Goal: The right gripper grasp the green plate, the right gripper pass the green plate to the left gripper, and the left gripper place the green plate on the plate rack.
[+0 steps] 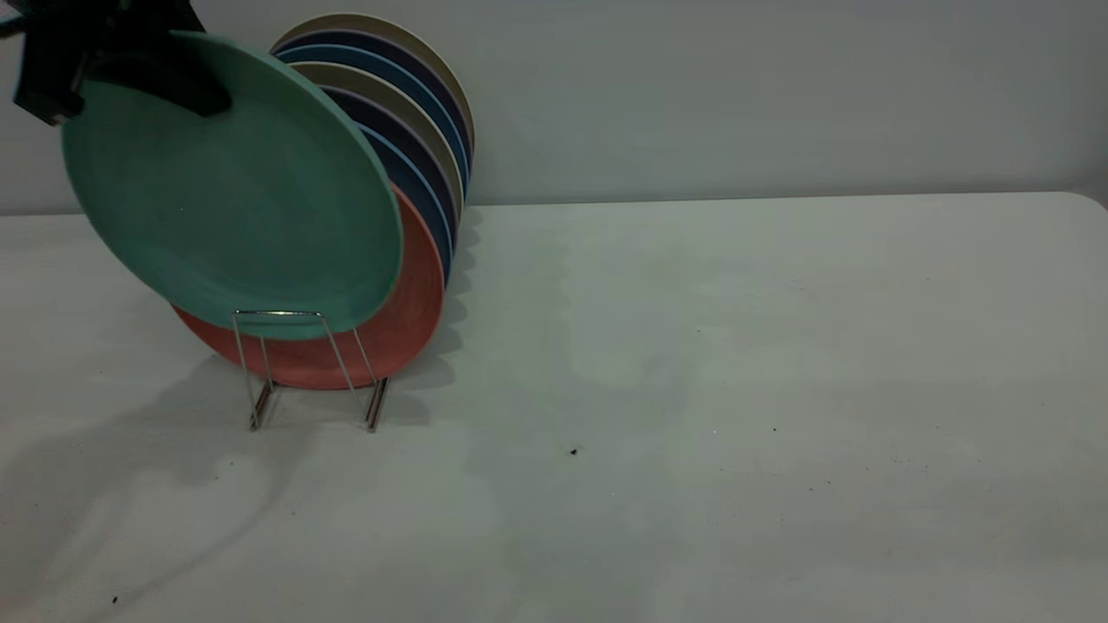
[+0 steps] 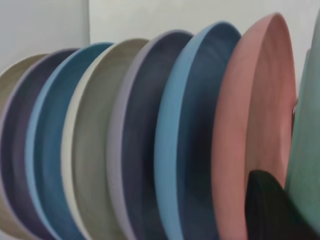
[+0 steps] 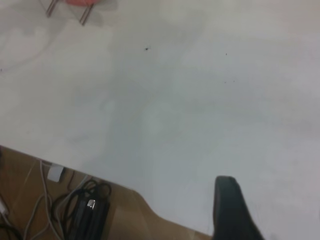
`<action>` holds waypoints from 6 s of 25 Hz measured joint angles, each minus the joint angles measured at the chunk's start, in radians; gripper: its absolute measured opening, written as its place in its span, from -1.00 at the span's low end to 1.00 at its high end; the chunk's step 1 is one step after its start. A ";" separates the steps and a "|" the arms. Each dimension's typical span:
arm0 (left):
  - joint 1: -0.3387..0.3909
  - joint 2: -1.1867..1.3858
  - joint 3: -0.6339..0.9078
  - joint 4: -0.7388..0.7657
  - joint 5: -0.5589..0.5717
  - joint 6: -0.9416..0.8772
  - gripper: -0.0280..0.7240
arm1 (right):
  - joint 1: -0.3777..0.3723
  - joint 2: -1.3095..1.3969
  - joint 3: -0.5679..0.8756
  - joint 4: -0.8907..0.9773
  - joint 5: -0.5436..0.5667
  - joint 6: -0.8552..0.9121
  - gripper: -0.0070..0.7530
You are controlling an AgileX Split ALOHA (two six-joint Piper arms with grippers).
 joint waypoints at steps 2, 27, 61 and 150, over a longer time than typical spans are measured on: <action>0.000 0.010 0.000 -0.007 -0.005 0.002 -0.64 | 0.000 0.000 0.000 0.000 -0.002 0.000 0.18; 0.000 0.078 0.000 -0.014 -0.019 -0.022 -0.50 | 0.000 0.000 0.000 0.000 -0.004 -0.005 0.18; 0.000 0.050 0.000 0.115 0.120 -0.403 0.34 | 0.000 0.000 0.000 0.000 -0.004 -0.009 0.18; 0.036 -1.837 0.827 0.548 0.517 -1.879 0.34 | 0.259 -0.414 0.093 -0.531 -0.027 0.490 0.18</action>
